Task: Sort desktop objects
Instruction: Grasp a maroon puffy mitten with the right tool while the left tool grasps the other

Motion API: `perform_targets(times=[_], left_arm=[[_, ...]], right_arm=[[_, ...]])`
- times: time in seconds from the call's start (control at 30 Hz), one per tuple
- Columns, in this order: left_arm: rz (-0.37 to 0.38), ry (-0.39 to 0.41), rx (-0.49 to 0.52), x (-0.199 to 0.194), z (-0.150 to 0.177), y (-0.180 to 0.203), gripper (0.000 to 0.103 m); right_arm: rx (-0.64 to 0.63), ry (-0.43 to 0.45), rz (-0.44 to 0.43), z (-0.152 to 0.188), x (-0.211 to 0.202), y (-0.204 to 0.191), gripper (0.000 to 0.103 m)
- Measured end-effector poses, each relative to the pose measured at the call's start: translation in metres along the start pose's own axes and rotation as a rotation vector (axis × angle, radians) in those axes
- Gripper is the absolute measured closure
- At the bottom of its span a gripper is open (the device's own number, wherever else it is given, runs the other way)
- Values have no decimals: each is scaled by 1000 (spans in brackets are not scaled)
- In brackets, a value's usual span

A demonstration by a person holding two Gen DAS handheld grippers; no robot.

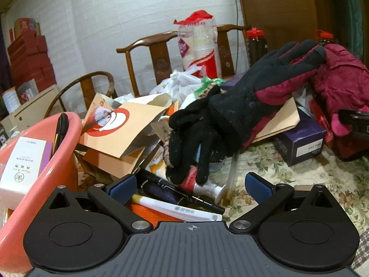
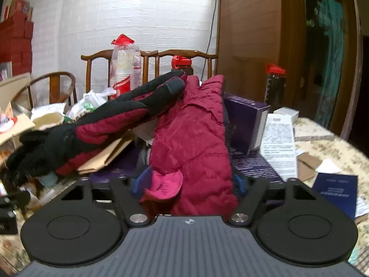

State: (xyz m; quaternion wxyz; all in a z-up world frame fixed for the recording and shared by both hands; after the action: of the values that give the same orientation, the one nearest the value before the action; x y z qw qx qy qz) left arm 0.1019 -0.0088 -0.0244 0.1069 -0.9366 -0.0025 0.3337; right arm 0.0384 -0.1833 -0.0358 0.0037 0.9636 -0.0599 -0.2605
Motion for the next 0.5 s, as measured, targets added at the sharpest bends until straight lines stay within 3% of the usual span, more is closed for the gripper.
perform_targets(times=[0.07,0.2,0.3,0.37,0.5], left_arm=[[2,-1,2,0,0,1,0],[12,3,13,-3,0,4,0],[15,12,19,-7,-1,6,0],[19,18,25,-9,-3,8,0],[40,41,49,-16,-8,11,0]], right_arm=[[18,11,-18,1,-4,6,43],[67,16,-71,3,-13,20,51],[71,30,-91,6,-24,21,64],[50,51,-114,9,-36,17,81],[-26,46,-193,16,-58,12,81]])
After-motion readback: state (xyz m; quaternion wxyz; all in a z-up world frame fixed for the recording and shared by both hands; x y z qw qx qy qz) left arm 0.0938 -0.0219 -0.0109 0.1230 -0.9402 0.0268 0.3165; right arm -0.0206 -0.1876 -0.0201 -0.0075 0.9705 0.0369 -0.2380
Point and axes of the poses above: each gripper's, at about its wrist camera, not at the fingertips, and x roughly the way its jaws point, y to its right, z to its underside, the point moved 1 cm from there along x, roughly the way its jaws point, and after that the axes turned 6 degrees about -y, right-handed, at the moved point
